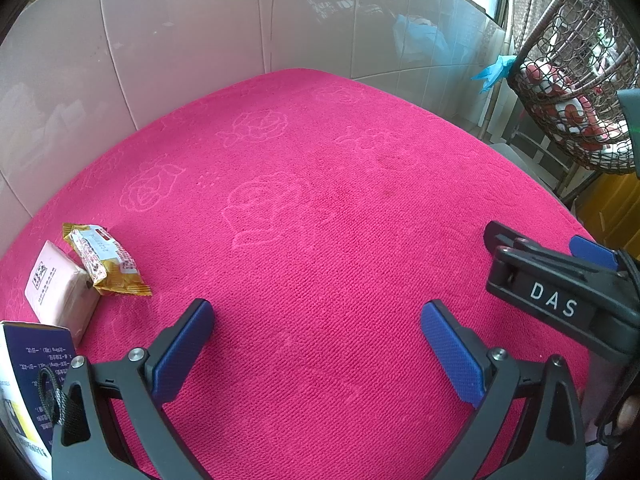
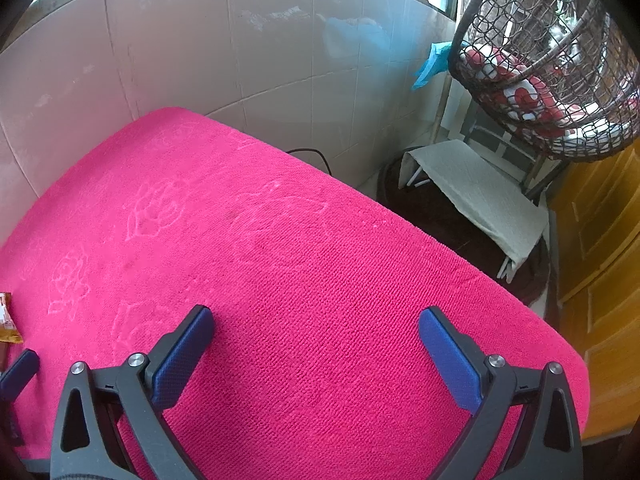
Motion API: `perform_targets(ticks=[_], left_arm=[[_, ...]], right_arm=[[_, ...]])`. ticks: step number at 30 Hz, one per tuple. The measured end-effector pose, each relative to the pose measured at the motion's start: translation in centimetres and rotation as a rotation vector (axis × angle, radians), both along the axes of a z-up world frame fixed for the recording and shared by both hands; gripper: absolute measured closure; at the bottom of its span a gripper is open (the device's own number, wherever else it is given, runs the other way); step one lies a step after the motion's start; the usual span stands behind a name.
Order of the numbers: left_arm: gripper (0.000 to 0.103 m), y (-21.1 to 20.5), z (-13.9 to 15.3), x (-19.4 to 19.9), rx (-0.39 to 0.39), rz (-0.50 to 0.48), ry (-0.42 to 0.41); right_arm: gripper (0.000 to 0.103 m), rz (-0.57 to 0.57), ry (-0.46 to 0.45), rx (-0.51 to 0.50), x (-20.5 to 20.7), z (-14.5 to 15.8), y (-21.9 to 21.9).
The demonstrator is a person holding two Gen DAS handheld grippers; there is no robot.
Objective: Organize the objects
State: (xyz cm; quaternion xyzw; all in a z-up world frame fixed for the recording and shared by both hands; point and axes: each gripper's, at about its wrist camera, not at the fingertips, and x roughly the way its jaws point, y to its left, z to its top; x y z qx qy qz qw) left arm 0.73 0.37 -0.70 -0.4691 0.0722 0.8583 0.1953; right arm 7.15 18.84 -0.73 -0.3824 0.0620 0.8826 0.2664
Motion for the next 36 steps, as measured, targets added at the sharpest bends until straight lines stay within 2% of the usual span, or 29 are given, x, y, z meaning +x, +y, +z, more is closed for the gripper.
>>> perform_targets(ticks=[3, 4, 8, 10, 12, 14, 18, 19, 21, 23, 24, 30, 33, 36], left_arm=[[0.0, -0.1, 0.1, -0.1, 0.031, -0.002, -0.01], [0.0, -0.3, 0.2, -0.2, 0.052, -0.005, -0.008], [0.0, -0.6, 0.1, 0.1, 0.035, 0.001, -0.019], [0.0, -0.4, 0.3, -0.1, 0.036, 0.013, -0.024], [0.0, 0.3, 0.6, 0.1, 0.013, 0.07, -0.05], [0.0, 0.3, 0.7, 0.3, 0.003, 0.116, -0.053], [0.0, 0.1, 0.9, 0.4, -0.009, 0.136, -0.058], [0.0, -0.3, 1.2, -0.9, 0.133, 0.098, 0.04], [0.0, -0.7, 1.3, -1.0, 0.131, 0.105, 0.035], [0.0, -1.0, 1.3, -1.3, 0.121, 0.106, 0.031], [0.0, -0.7, 0.9, -0.4, 0.049, 0.116, 0.003], [0.0, -0.6, 0.7, -0.7, 0.018, 0.109, -0.007], [0.0, -0.1, 0.9, -0.7, -0.013, 0.118, -0.034], [0.0, 0.6, 1.6, -1.0, -0.053, 0.169, -0.084]], right_arm=[[0.0, -0.005, -0.077, -0.123, -0.3, -0.2, 0.9], [0.0, 0.018, -0.083, -0.134, -0.5, -0.2, 1.2], [0.0, 0.19, -0.115, -0.122, -0.8, -0.2, 2.3], [0.0, 0.256, -0.108, -0.116, -0.6, -0.2, 2.8], [0.0, 0.289, -0.085, -0.103, -0.3, -0.4, 3.0], [0.0, 0.288, -0.037, -0.109, 0.0, -0.6, 2.5], [0.0, 0.285, -0.044, -0.138, 0.3, -0.7, 2.6], [0.0, 0.285, -0.059, -0.14, 0.3, -0.7, 2.8], [0.0, 0.287, -0.08, -0.127, 0.3, -0.7, 3.0], [0.0, 0.29, -0.082, -0.109, 0.0, -0.6, 2.8], [0.0, 0.291, -0.083, -0.105, 0.0, -0.6, 2.8], [0.0, 0.29, -0.073, -0.105, 0.1, -0.7, 2.4], [0.0, 0.29, -0.099, -0.103, -0.2, -0.4, 2.5], [0.0, 0.298, -0.162, -0.161, -1.3, 0.3, 3.2]])
